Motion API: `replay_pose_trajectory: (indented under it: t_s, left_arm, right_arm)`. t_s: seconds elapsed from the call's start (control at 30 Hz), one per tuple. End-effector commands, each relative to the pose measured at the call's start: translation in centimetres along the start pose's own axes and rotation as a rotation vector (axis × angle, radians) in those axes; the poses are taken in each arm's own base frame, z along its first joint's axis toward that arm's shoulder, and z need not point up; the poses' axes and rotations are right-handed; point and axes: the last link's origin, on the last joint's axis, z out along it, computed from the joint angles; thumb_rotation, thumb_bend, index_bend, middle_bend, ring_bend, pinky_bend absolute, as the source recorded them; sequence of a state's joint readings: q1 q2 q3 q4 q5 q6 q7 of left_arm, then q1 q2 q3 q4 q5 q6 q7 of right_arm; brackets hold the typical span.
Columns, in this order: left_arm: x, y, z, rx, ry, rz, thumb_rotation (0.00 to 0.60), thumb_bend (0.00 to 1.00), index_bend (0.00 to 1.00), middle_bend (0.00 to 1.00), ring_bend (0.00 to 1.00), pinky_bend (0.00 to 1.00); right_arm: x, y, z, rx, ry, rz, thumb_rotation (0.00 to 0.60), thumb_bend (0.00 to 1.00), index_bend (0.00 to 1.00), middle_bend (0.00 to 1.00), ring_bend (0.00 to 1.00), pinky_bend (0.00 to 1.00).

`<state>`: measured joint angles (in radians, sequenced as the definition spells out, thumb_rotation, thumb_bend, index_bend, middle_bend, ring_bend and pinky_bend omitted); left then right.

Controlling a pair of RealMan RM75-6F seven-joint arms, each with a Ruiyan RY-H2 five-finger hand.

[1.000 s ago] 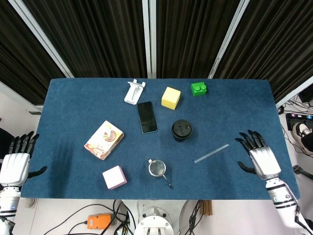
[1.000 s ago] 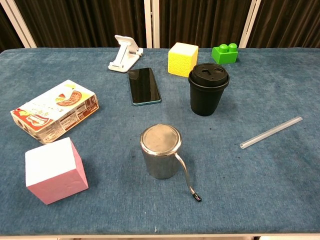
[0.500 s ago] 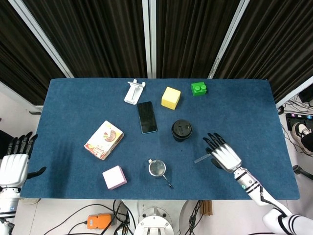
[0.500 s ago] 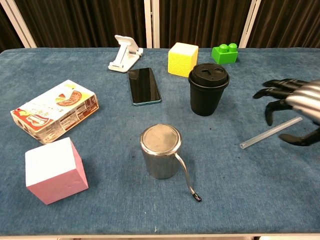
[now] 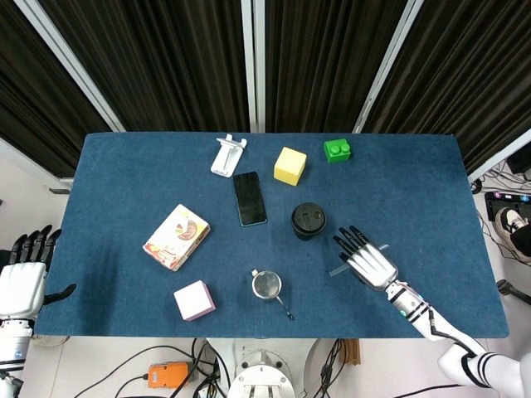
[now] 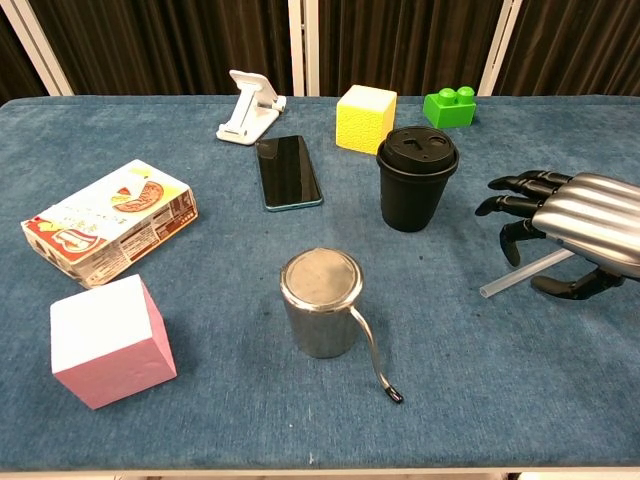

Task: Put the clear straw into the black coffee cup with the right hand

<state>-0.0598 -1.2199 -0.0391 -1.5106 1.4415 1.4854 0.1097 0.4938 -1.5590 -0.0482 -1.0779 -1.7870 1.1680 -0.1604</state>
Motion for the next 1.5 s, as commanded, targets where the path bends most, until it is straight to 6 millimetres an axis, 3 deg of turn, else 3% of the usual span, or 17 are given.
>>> replay_pose_trajectory:
  t_s: [0.03, 0.43, 0.6, 0.73, 0.9, 1.1, 1.37, 1.5]
  left_arm:
    - [0.0, 0.0, 0.0, 0.001, 0.000, -0.001, 0.600, 0.00, 0.00, 0.00, 0.00, 0.00]
    - [-0.2, -0.2, -0.2, 0.005, -0.005, -0.002, 0.600, 0.00, 0.00, 0.00, 0.00, 0.00]
    - [-0.1, -0.3, -0.2, 0.005, -0.003, 0.001, 0.600, 0.00, 0.00, 0.00, 0.00, 0.00]
    - [0.0, -0.2, 0.0, 0.001, 0.001, 0.004, 0.600, 0.00, 0.00, 0.00, 0.00, 0.00]
    - [0.3, 0.2, 0.3, -0.014, 0.008, 0.006, 0.600, 0.00, 0.00, 0.00, 0.00, 0.00]
    - [0.1, 0.8, 0.5, -0.025, 0.005, -0.003, 0.600, 0.00, 0.00, 0.00, 0.00, 0.00]
    - [0.3, 0.7, 0.5, -0.019, 0.004, 0.003, 0.600, 0.00, 0.00, 0.00, 0.00, 0.00]
    - [0.3, 0.5, 0.5, -0.009, 0.001, 0.005, 0.600, 0.00, 0.00, 0.00, 0.00, 0.00]
  right_arm:
    - [-0.2, 0.0, 0.1, -0.006, -0.005, -0.001, 0.600, 0.52, 0.56, 0.22, 0.07, 0.15]
    - [-0.3, 0.0, 0.5, -0.020, -0.013, 0.006, 0.600, 0.56, 0.64, 0.25, 0.08, 0.15]
    - [0.6, 0.5, 0.4, -0.054, 0.029, 0.086, 0.600, 0.58, 0.67, 0.26, 0.10, 0.15]
    - [3.8, 1.8, -0.1, -0.105, 0.155, 0.246, 0.600, 0.58, 0.67, 0.27, 0.10, 0.15]
    - [9.5, 3.6, -0.2, -0.134, 0.346, 0.506, 0.600, 0.59, 0.68, 0.28, 0.10, 0.15]
    - [13.2, 4.7, 2.8, -0.112, 0.414, 0.893, 0.600, 0.63, 0.67, 0.28, 0.11, 0.17]
    - [13.6, 3.3, 8.0, -0.070, 0.427, 1.224, 0.600, 0.68, 0.67, 0.28, 0.11, 0.17]
    - [14.1, 2.8, 9.2, -0.045, 0.424, 1.242, 0.600, 0.68, 0.67, 0.28, 0.11, 0.17]
